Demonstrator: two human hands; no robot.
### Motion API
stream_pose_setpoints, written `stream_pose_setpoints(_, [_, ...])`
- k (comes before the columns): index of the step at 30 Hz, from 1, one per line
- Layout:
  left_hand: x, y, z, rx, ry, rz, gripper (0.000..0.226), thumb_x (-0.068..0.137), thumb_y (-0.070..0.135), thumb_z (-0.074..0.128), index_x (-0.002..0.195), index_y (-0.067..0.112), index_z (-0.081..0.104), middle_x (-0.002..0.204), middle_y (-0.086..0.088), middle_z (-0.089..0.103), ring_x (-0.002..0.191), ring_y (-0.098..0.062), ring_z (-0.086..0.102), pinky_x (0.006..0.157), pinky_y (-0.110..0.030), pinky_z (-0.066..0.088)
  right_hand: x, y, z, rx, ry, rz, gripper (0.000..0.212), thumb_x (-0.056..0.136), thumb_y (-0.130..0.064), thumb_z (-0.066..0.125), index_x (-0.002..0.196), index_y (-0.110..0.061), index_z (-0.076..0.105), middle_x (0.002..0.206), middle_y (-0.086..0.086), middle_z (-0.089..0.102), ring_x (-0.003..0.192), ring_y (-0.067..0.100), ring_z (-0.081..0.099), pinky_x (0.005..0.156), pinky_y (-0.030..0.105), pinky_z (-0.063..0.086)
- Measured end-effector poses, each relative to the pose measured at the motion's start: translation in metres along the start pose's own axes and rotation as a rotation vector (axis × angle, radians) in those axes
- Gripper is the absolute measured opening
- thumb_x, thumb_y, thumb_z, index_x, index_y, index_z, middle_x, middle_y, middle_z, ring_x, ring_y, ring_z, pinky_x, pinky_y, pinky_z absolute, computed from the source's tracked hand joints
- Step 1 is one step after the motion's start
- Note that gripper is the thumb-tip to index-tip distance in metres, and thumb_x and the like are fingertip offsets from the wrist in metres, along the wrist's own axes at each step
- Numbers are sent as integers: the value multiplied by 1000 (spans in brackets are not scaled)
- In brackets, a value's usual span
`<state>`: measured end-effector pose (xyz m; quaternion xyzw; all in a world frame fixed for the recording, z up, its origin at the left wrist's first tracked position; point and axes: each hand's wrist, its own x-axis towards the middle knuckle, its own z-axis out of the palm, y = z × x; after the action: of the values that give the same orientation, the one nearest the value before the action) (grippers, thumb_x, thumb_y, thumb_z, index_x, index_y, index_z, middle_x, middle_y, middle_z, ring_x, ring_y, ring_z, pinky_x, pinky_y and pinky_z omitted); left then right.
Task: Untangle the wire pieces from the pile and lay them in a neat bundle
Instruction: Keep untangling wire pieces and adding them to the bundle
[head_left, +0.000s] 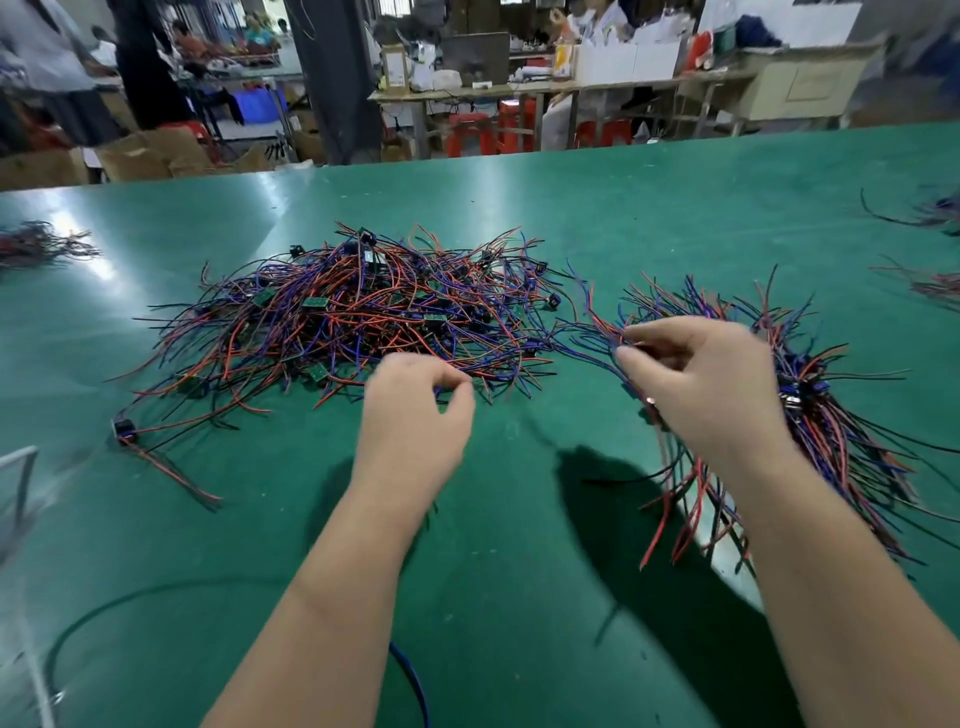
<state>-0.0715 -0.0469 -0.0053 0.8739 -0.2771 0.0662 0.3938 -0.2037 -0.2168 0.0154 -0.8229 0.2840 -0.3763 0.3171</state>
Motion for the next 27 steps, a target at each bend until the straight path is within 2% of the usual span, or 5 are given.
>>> stream_pose_setpoints(2, [5, -13, -3, 187, -43, -61, 15, 87, 31, 60, 100, 32, 68, 125, -8, 54, 127, -24, 38, 99, -29, 29, 6, 7, -12, -140, 117, 14, 14, 80, -20, 71, 92, -14, 76, 81, 0, 73, 77, 14, 67, 81, 29, 52])
stream_pose_setpoints(6, [5, -23, 4, 530, -306, -247, 30, 91, 37, 52, 120, 31, 58, 125, -2, 57, 119, -28, 45, 97, -39, 33, 10, 17, -21, -313, 126, 104, 22, 83, -26, 68, 102, -17, 74, 97, 4, 73, 92, 23, 65, 83, 31, 48])
stream_pose_setpoints(12, [9, -17, 1, -52, -129, -166, 25, 84, 4, 64, 94, 25, 73, 95, 8, 72, 82, -6, 63, 76, -19, 46, 2, 3, -4, -98, 71, 43, 13, 83, -15, 64, 89, -19, 75, 76, -7, 70, 66, 1, 60, 69, 18, 43])
stream_pose_setpoints(19, [-8, 22, 0, -1051, -321, -133, 25, 77, -12, 66, 84, 11, 58, 81, -1, 74, 74, -15, 70, 67, -25, 58, -12, -14, 14, 652, -627, 417, 19, 83, -19, 66, 99, -10, 70, 81, 4, 74, 55, 11, 59, 50, 17, 41])
stream_pose_setpoints(27, [-20, 29, 1, -1100, -704, -229, 34, 81, -15, 60, 103, 7, 48, 82, -6, 74, 70, -22, 72, 59, -23, 55, -8, -16, 16, 1004, -410, 356, 20, 70, -18, 63, 88, -12, 71, 78, 0, 71, 53, 7, 51, 50, 14, 37])
